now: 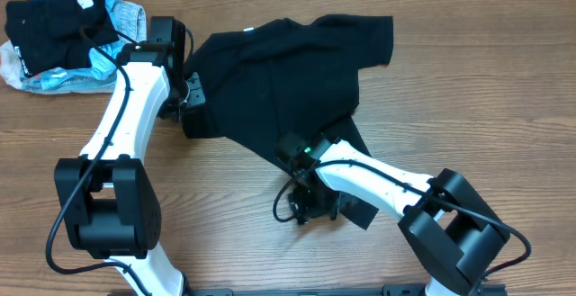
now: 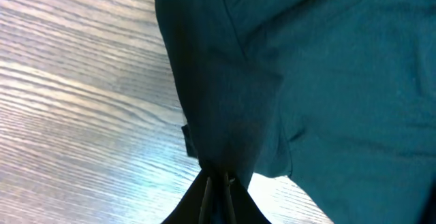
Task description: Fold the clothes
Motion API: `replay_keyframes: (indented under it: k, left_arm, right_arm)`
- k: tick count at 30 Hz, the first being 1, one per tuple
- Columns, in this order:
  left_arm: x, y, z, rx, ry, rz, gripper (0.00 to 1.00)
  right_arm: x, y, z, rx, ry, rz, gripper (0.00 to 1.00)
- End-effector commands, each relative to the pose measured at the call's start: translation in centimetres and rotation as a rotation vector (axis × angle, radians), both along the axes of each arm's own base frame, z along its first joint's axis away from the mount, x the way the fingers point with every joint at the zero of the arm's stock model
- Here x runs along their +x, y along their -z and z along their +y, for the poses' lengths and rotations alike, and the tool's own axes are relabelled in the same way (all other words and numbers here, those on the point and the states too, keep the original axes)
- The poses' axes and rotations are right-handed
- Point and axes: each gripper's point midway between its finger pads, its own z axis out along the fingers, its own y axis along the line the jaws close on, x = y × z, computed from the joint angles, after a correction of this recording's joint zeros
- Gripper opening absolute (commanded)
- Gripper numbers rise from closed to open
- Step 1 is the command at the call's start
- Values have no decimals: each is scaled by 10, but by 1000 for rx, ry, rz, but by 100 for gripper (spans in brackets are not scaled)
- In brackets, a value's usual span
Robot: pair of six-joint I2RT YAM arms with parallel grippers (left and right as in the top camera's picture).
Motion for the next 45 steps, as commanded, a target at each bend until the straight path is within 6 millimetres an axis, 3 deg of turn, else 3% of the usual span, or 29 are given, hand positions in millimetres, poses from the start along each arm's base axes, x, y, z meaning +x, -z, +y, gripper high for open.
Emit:
replay_keyframes:
  k: [1, 4, 7, 9, 13, 15, 17, 27, 29, 35, 38, 43, 45]
  left_arm:
    - [0, 4, -7, -31, -7, 1, 10]
    - [3, 4, -10, -47, -3, -9, 12]
    - [3, 4, -10, -47, -3, -11, 14]
    - [3, 4, -10, -47, -3, -11, 14]
    - [3, 4, -10, -47, -3, -11, 15]
    - [3, 4, -10, -47, -3, -12, 15]
    - [4, 4, -10, -48, -3, -14, 15]
    - [8, 3, -18, -95, 7, -31, 19]
    - [9, 2, -18, -94, 8, -34, 19]
    - [9, 3, -18, -94, 8, -33, 19]
    - [8, 3, -18, -94, 8, -30, 19]
    - [8, 3, -18, -91, 23, -29, 19]
    - [8, 3, -18, -89, 22, -30, 19]
  right_arm:
    - [1, -1, 3, 23, 4, -17, 53]
    - [5, 0, 8, 40, 4, -33, 45]
    - [6, 0, 9, 46, -2, -37, 46]
    - [9, 0, 6, 36, -26, -51, 56]
    - [15, 1, 2, 8, -33, -86, 65]
    - [18, 1, 0, -2, -35, -101, 95]
    - [20, 2, 1, 3, -35, -108, 99]
    - [11, 17, 4, 4, -71, -131, 84]
    - [11, 17, 4, 3, -59, -132, 73]
    - [17, 14, -6, -46, -29, -155, 23]
    - [28, 6, -11, -62, 12, -167, 12]
    - [48, -12, -20, -68, 78, -163, 9]
    - [54, -20, -25, -73, 103, -157, 13]
